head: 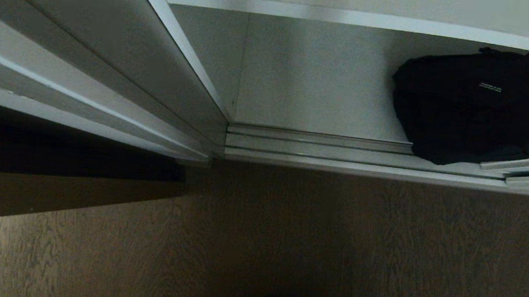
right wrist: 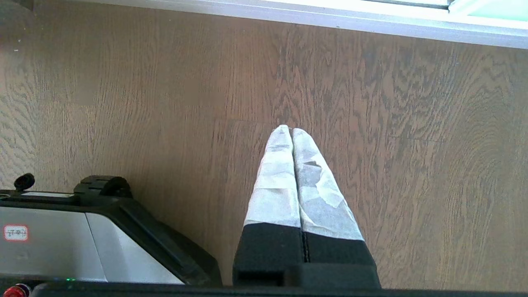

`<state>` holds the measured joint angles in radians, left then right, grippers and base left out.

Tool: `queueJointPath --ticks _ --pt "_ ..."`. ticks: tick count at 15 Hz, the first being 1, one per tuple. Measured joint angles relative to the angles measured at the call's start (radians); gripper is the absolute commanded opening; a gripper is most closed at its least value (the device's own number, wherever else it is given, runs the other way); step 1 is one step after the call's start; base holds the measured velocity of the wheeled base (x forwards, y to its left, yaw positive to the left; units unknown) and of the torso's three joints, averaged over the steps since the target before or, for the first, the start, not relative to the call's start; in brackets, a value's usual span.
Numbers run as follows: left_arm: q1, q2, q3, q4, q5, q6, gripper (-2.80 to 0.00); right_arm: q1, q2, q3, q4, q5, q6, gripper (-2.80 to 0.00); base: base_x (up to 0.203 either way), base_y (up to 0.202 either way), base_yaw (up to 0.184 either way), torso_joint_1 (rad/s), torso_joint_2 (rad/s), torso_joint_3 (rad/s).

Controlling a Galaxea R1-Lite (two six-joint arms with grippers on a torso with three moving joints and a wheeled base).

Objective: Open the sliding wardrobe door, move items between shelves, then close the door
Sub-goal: Place the bag on the higher shelf

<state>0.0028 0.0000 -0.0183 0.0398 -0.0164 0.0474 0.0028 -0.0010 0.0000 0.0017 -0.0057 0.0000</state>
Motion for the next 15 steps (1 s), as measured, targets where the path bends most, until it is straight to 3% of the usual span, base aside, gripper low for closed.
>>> queueJointPath --ticks 10,15 --pt "0.000 0.000 0.000 0.000 0.000 0.000 -2.80 0.001 0.016 -0.011 0.035 -0.002 -0.025 -2.80 0.000 0.000 0.000 0.000 0.00 0.000" --pt "0.000 0.000 0.000 0.000 0.000 0.000 -2.80 -0.005 0.233 -0.234 0.087 -0.009 0.009 -2.80 0.000 0.000 0.000 0.000 0.00 0.000"
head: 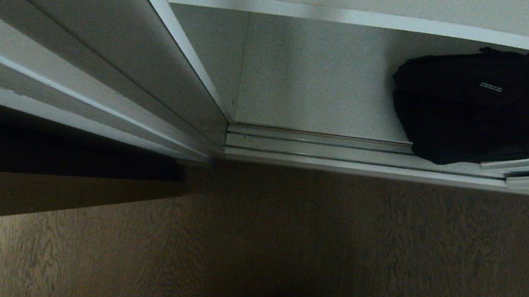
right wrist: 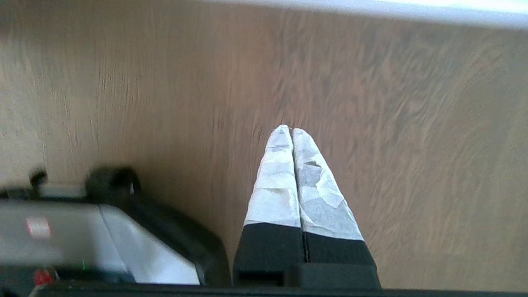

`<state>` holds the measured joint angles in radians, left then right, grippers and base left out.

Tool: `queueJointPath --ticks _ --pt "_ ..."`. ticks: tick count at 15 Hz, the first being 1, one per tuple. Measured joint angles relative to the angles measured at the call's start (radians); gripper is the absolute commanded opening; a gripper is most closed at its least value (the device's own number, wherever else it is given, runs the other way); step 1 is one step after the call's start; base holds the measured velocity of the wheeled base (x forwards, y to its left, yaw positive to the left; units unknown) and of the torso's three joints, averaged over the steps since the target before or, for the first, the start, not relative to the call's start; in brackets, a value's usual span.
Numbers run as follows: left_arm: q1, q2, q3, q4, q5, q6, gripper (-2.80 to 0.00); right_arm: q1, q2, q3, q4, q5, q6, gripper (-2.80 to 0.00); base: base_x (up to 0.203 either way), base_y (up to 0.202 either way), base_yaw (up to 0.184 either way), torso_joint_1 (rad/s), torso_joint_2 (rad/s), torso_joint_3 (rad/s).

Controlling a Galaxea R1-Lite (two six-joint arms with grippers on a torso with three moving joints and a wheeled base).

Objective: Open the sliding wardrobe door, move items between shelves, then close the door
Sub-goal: Place the bag on the higher shelf

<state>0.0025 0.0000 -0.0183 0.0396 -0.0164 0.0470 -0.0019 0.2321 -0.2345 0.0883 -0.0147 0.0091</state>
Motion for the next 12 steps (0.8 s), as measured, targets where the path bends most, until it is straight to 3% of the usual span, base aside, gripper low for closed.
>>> queueJointPath --ticks 3,7,12 --pt "0.000 0.000 0.000 0.000 0.000 0.000 -2.80 -0.002 0.213 -0.106 -0.062 -0.004 -0.009 -2.80 0.000 0.000 0.000 0.000 0.00 0.000" --pt "0.000 0.000 0.000 0.000 0.000 0.000 -2.80 -0.024 0.547 -0.062 -0.284 -0.010 -0.036 -2.80 0.000 0.000 0.000 0.000 0.00 0.000" --pt "0.000 0.000 0.000 0.000 0.000 0.000 -2.80 -0.140 1.056 0.108 -0.867 0.000 -0.058 -2.80 0.000 0.000 0.000 0.000 0.00 0.000"
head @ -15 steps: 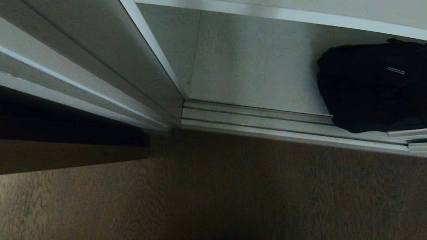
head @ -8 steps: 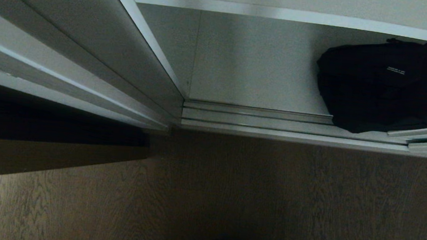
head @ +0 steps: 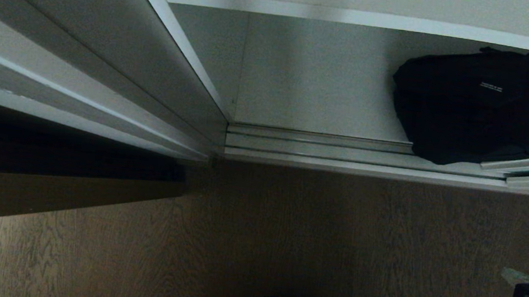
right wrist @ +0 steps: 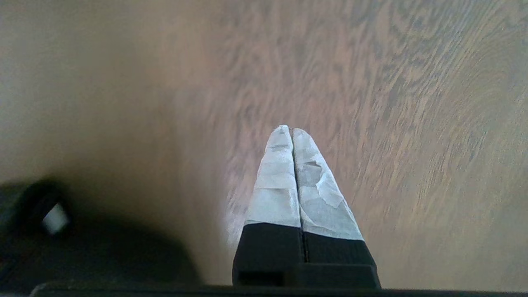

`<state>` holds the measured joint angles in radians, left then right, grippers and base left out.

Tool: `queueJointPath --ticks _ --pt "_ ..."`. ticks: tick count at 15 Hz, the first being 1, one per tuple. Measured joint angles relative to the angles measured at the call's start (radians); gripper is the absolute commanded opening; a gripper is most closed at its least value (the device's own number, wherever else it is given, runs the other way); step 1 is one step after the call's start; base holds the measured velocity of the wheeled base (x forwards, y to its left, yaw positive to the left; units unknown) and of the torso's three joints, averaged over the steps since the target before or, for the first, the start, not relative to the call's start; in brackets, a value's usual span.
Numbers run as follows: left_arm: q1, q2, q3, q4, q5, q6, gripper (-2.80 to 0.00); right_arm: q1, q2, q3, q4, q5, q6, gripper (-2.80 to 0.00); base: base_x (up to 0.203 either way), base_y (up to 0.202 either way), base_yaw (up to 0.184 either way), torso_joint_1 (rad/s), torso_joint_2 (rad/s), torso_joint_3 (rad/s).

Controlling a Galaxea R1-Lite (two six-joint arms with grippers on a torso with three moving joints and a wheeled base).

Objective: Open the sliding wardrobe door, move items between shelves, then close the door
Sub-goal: Place the bag on the higher shelf

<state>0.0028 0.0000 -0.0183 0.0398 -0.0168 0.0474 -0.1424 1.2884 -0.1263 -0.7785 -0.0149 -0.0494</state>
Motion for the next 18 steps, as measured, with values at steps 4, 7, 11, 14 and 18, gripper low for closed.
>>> queueJointPath --ticks 4,7,11,14,18 --pt "0.000 0.000 0.000 0.000 0.000 0.000 -2.80 -0.070 0.340 0.084 -0.528 0.028 -0.010 -2.80 0.000 0.000 0.000 0.000 0.00 0.000" --pt "0.000 0.000 0.000 0.000 0.000 0.000 -2.80 -0.089 0.439 0.096 -0.725 0.030 -0.013 -2.80 0.000 0.000 0.000 0.000 0.00 0.000" --pt "0.000 0.000 0.000 0.000 0.000 0.000 -2.80 -0.123 0.462 0.005 -0.743 0.026 0.007 -2.80 0.000 0.000 0.000 0.000 0.00 0.000" --pt "0.000 0.000 0.000 0.000 0.000 0.000 -2.80 -0.137 0.471 -0.066 -0.743 -0.004 0.011 -2.80 0.000 0.000 0.000 0.000 0.00 0.000" --pt "0.000 0.000 0.000 0.000 0.000 0.000 -2.80 -0.126 0.526 -0.116 -0.743 -0.013 0.029 -2.80 0.000 0.000 0.000 0.000 0.00 0.000"
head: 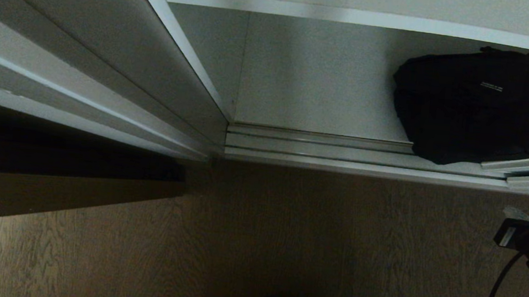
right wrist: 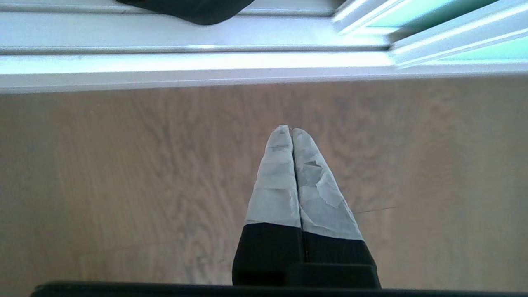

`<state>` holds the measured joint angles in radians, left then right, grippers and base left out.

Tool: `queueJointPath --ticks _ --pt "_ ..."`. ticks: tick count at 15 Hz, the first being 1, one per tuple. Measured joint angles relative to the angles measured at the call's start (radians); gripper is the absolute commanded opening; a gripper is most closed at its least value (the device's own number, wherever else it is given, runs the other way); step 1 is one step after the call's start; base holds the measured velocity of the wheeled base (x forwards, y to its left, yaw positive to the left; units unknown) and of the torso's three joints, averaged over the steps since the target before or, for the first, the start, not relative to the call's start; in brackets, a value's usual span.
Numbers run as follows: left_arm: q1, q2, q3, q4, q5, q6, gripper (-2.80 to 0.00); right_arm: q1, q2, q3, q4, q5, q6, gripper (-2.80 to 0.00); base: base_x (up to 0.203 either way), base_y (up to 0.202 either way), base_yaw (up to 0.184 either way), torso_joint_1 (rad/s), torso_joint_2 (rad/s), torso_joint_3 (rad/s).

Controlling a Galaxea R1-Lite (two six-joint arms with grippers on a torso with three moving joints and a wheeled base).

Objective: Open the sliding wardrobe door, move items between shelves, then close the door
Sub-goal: Place the bag on the higher shelf

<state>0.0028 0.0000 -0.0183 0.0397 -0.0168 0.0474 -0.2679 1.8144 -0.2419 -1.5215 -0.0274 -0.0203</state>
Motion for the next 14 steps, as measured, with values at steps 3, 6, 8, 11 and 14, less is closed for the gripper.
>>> queueJointPath --ticks 3,6,8,11,14 --pt "0.000 0.000 0.000 0.000 0.000 0.000 -2.80 0.019 0.030 -0.059 0.009 0.000 0.039 -2.80 0.000 0.000 0.000 0.000 0.00 0.000" --pt "0.000 0.000 0.000 0.000 0.000 0.000 -2.80 0.027 0.044 -0.146 0.048 0.000 0.066 -2.80 0.000 0.000 0.000 0.000 0.00 0.000" --pt "0.000 0.000 0.000 0.000 0.000 0.000 -2.80 0.032 0.066 -0.220 0.078 -0.011 0.098 -2.80 0.000 0.000 0.000 0.000 0.00 0.000" --pt "0.000 0.000 0.000 0.000 0.000 0.000 -2.80 0.047 0.104 -0.295 0.129 -0.121 0.112 0.00 0.000 0.000 0.000 0.000 0.00 0.000" --pt "0.000 0.000 0.000 0.000 0.000 -0.001 -2.80 0.074 0.130 -0.352 0.129 -0.159 0.114 0.00 0.000 0.000 0.000 0.000 0.00 0.000"
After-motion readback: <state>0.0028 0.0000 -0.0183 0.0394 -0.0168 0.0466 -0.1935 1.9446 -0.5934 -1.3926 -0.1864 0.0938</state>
